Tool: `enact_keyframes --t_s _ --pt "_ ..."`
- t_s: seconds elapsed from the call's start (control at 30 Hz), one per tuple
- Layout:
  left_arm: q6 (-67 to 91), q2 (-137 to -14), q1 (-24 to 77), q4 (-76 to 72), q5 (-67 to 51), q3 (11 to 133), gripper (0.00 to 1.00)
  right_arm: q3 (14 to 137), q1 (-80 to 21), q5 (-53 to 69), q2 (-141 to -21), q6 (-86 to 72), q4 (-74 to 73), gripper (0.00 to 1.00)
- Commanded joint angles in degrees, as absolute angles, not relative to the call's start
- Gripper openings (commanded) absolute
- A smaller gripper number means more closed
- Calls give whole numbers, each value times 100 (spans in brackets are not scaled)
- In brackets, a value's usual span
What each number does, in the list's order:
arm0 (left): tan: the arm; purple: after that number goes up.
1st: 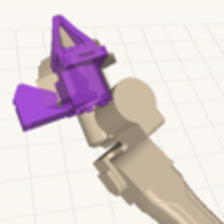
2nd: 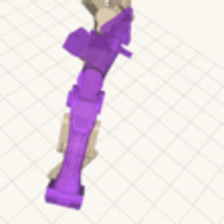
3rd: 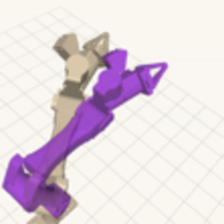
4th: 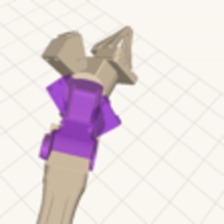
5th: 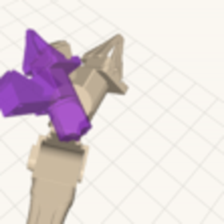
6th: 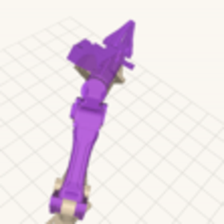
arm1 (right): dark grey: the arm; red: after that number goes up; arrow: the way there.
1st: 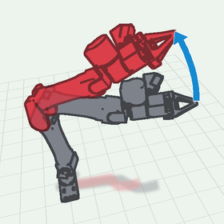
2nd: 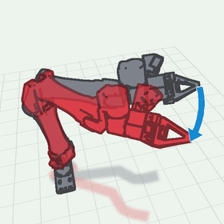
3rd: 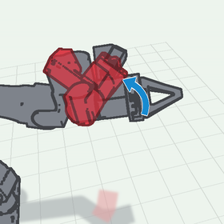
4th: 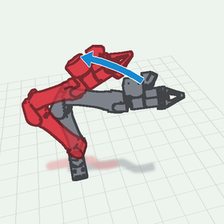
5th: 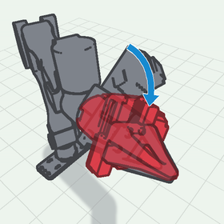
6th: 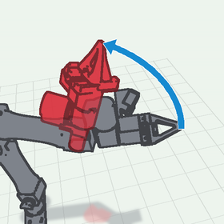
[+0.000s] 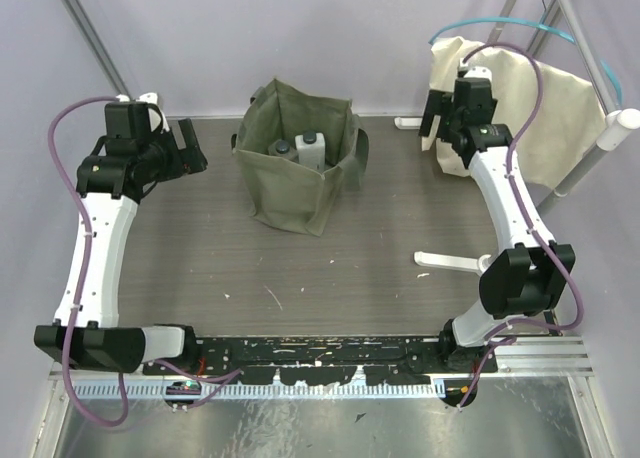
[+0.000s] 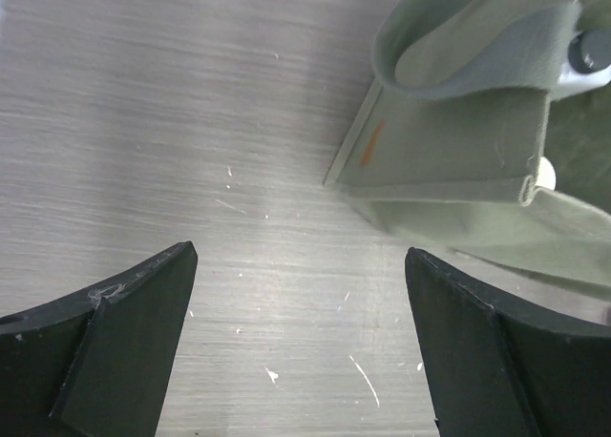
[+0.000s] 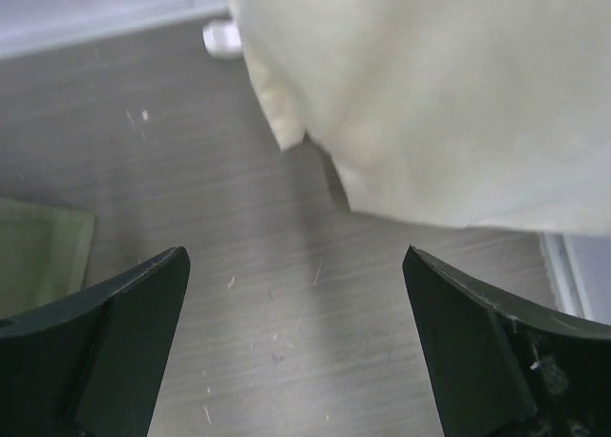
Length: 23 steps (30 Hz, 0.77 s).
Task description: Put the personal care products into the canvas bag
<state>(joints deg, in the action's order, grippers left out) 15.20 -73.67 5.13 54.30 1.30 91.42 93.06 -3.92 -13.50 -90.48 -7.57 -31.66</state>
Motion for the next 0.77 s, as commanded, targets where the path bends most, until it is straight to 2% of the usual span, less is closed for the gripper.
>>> enact_keyframes --t_s 0.0,0.23,0.73 --pt "1563 -7418 429 5277 -538 8926 98 8841 -483 -1371 -8754 -929 -2923 100" --pt "1536 -7708 429 5280 -736 8996 98 8444 -475 -1649 -8658 -788 -2866 100" --pt "1495 -7521 434 5128 -682 8696 98 8648 -469 -1491 -8901 -757 -2848 100"
